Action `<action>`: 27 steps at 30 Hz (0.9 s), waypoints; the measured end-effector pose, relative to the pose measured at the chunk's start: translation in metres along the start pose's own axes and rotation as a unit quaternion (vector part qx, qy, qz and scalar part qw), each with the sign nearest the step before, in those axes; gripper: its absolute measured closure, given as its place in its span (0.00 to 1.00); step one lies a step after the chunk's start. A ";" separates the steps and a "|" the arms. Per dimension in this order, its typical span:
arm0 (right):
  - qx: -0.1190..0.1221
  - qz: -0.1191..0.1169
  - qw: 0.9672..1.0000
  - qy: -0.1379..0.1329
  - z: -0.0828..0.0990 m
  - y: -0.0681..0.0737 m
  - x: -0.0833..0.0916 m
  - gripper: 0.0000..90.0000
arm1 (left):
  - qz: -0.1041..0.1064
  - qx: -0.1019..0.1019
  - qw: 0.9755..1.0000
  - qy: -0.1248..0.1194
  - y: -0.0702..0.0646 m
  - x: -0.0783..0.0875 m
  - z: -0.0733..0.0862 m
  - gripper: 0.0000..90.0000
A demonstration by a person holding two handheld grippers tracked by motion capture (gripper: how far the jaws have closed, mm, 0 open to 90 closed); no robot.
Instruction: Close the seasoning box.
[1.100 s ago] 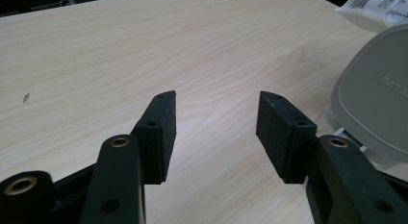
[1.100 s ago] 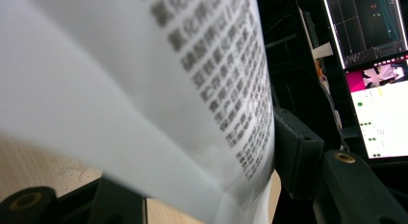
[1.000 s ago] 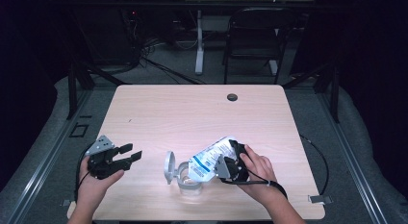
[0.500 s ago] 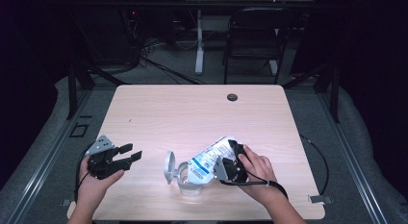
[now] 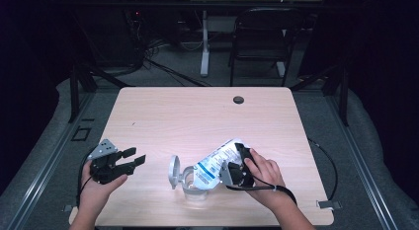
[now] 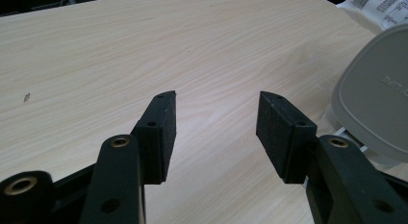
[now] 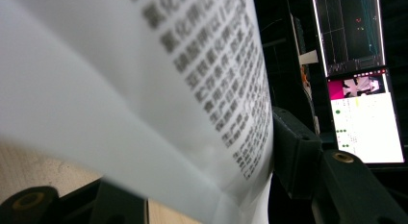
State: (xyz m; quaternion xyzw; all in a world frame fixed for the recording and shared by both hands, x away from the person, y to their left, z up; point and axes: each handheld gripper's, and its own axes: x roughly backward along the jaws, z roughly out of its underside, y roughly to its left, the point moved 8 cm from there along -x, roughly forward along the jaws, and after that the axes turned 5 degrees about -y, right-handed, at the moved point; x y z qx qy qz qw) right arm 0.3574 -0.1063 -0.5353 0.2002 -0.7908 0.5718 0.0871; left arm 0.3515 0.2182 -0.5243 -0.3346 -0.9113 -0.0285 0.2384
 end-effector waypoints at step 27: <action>0.033 0.014 0.999 -0.002 -0.002 -0.002 -0.001 0.55 | -0.001 0.000 1.000 0.003 0.000 0.000 0.001 0.55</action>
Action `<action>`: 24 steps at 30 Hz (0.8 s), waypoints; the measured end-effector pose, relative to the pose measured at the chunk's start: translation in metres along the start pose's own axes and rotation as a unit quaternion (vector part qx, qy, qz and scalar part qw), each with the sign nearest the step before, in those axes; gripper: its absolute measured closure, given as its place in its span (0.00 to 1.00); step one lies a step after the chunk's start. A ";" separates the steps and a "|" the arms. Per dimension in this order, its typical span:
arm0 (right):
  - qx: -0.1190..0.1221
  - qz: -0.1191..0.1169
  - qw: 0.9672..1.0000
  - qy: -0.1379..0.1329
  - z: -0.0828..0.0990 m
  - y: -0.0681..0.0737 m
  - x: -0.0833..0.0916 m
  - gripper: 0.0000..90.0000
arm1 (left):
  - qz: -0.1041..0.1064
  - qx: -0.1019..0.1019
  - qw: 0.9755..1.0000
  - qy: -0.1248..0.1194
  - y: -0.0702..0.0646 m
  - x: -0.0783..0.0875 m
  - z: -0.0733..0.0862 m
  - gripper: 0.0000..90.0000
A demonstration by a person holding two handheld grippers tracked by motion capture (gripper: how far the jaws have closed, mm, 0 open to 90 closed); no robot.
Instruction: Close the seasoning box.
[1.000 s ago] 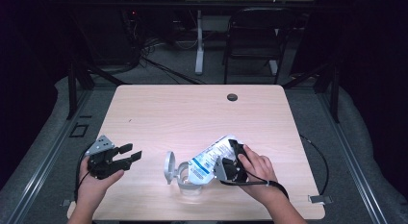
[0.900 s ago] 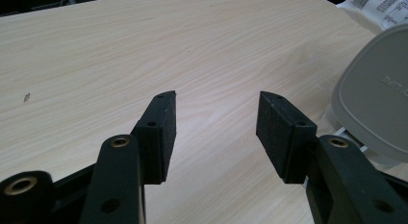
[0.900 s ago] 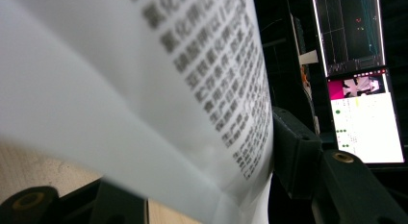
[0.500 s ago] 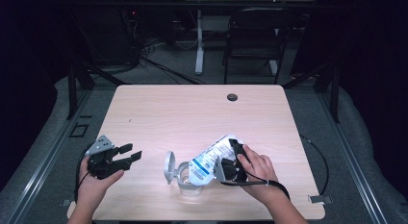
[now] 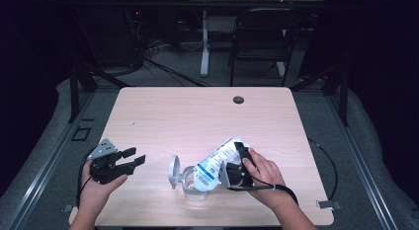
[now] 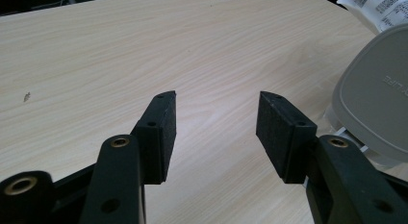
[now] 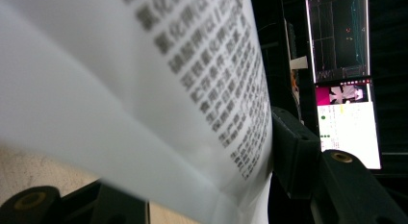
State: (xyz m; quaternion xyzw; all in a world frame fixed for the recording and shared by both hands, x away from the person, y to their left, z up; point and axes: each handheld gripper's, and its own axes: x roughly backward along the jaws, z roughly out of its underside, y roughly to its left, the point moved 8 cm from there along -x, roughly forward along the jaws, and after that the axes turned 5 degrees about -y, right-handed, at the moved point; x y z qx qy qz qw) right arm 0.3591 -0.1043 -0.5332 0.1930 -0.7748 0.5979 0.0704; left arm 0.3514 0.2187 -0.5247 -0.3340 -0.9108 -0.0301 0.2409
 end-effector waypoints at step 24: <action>0.027 0.002 1.000 0.006 -0.002 -0.003 0.000 0.56 | 0.000 0.002 1.000 -0.001 0.000 0.000 0.000 0.55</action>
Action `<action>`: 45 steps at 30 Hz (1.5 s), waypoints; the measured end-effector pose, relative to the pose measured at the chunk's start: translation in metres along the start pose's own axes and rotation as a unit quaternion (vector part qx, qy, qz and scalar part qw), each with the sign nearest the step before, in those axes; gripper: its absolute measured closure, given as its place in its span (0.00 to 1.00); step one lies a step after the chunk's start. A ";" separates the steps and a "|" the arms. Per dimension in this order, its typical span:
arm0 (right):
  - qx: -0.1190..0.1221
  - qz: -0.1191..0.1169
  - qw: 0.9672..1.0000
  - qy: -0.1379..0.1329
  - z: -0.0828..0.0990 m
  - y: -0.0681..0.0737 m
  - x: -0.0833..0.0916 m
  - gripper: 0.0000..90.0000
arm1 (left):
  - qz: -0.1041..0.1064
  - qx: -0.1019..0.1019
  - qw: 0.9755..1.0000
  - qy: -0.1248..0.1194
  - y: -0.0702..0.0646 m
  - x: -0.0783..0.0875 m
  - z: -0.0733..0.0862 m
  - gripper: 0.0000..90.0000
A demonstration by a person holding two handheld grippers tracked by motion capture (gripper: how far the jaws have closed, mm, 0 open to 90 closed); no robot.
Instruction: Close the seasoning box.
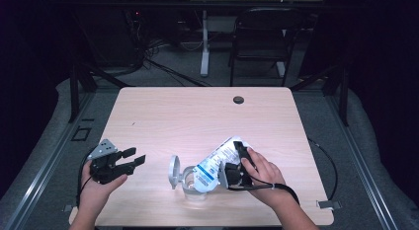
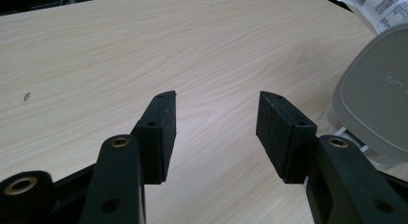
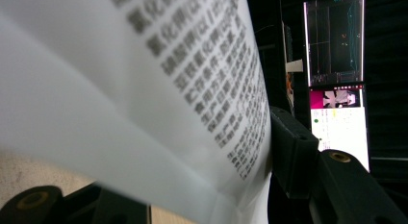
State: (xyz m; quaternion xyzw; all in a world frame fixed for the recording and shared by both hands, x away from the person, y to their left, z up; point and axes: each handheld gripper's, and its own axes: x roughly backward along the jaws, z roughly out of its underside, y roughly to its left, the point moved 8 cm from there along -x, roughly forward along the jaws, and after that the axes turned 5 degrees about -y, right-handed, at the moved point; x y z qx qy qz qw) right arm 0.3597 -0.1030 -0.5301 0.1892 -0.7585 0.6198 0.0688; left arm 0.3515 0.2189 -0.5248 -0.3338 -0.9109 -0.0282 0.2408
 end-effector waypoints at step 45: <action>0.031 0.017 0.999 -0.003 -0.009 -0.002 -0.002 0.58 | 0.000 0.001 1.000 -0.001 0.001 0.000 0.000 0.55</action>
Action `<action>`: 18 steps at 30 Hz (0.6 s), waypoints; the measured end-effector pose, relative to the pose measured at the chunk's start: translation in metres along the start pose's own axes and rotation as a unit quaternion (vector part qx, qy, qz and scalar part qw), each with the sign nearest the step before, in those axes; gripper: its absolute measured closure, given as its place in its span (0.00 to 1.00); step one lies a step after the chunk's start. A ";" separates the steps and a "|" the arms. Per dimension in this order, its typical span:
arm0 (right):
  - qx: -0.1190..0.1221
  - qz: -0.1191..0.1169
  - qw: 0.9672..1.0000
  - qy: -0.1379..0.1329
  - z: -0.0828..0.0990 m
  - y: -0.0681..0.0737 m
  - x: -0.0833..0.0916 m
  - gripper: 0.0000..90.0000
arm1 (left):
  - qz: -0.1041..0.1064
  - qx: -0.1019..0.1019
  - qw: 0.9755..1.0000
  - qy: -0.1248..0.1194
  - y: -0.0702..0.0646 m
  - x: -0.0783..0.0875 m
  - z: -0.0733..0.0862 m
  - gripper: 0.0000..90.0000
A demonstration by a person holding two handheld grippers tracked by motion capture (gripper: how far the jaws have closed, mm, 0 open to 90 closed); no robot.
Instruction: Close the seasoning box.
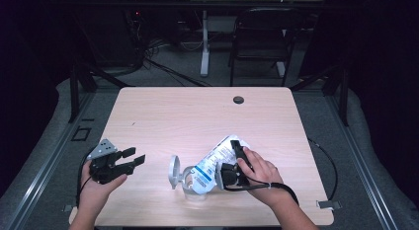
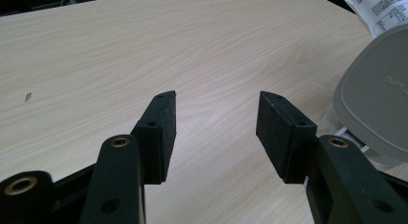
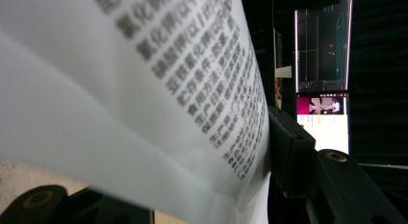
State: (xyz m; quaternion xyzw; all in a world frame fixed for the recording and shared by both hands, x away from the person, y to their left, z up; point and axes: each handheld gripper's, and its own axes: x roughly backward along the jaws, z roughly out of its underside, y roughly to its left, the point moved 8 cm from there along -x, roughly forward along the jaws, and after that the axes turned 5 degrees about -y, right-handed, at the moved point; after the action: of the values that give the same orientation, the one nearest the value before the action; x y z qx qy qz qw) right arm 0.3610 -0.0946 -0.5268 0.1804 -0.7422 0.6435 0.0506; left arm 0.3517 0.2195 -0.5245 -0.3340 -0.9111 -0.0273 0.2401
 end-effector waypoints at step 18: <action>0.015 0.010 1.000 -0.006 -0.004 -0.003 0.000 0.59 | 0.000 -0.001 1.000 0.000 0.000 0.000 0.000 0.55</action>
State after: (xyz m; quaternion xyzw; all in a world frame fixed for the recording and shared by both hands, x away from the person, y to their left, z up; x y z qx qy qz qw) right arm 0.3611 -0.0911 -0.5237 0.1774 -0.7347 0.6537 0.0376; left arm 0.3519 0.2199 -0.5244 -0.3343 -0.9111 -0.0278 0.2395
